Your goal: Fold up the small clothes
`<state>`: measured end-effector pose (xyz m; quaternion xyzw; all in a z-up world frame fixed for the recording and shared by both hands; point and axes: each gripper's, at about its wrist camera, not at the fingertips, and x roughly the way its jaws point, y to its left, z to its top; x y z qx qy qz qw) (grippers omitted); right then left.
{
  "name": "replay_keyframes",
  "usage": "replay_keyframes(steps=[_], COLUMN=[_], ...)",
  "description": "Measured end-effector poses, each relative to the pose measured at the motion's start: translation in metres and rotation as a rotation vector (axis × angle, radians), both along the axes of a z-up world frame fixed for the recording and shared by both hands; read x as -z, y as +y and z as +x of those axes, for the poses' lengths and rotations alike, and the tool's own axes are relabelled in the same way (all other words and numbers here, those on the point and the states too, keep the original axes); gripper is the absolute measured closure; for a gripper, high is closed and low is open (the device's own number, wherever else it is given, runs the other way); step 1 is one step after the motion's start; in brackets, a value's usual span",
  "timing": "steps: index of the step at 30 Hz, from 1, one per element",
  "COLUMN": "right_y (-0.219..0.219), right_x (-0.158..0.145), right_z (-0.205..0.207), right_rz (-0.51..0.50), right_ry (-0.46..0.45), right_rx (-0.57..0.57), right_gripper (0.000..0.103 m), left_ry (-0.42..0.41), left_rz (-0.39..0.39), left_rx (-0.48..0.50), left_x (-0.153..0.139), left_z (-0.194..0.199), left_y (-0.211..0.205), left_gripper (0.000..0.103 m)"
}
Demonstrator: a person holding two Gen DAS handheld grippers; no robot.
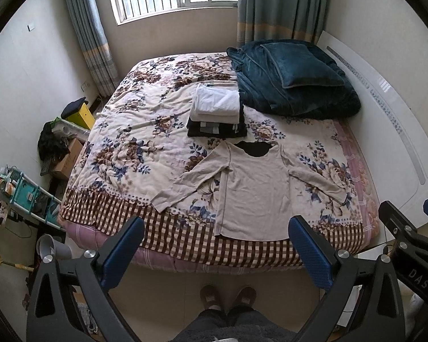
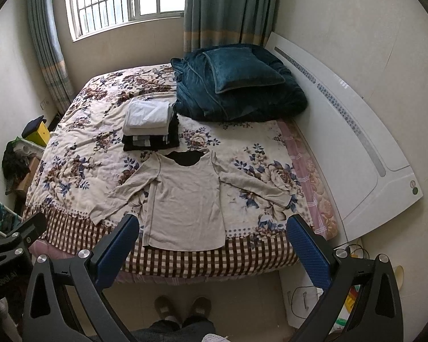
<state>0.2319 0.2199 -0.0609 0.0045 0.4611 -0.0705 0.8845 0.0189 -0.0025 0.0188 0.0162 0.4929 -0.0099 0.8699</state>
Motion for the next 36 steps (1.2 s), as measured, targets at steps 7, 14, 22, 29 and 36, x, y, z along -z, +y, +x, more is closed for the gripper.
replay_keyframes(steps=[7,14,22,29,36], right_y=[0.0,-0.002,-0.006,-0.005,-0.005], right_x=[0.008,0.005,-0.003,0.001,0.001], right_z=[-0.009,-0.005,0.008,-0.008,-0.009], right_rz=[-0.002,-0.004,-0.003,-0.003,-0.004], right_ry=[0.003,0.002,-0.005,-0.005,-0.006], right_rx=[-0.003,-0.005,-0.002,-0.002,0.0], right_gripper=[0.0,0.0,0.0,0.0,0.0], left_ry=[-0.003,-0.008,-0.018,-0.024,-0.029], left_rz=[0.001,-0.001,-0.004,-0.005,-0.007], left_rx=[0.001,-0.001,0.0,0.0,-0.001], left_x=[0.0,-0.003,-0.013,-0.014,-0.015], left_z=[-0.001,0.004,0.011,0.01,0.009], left_y=[0.0,-0.003,-0.006,-0.006,-0.006], left_gripper=[0.0,0.0,0.0,0.0,0.0])
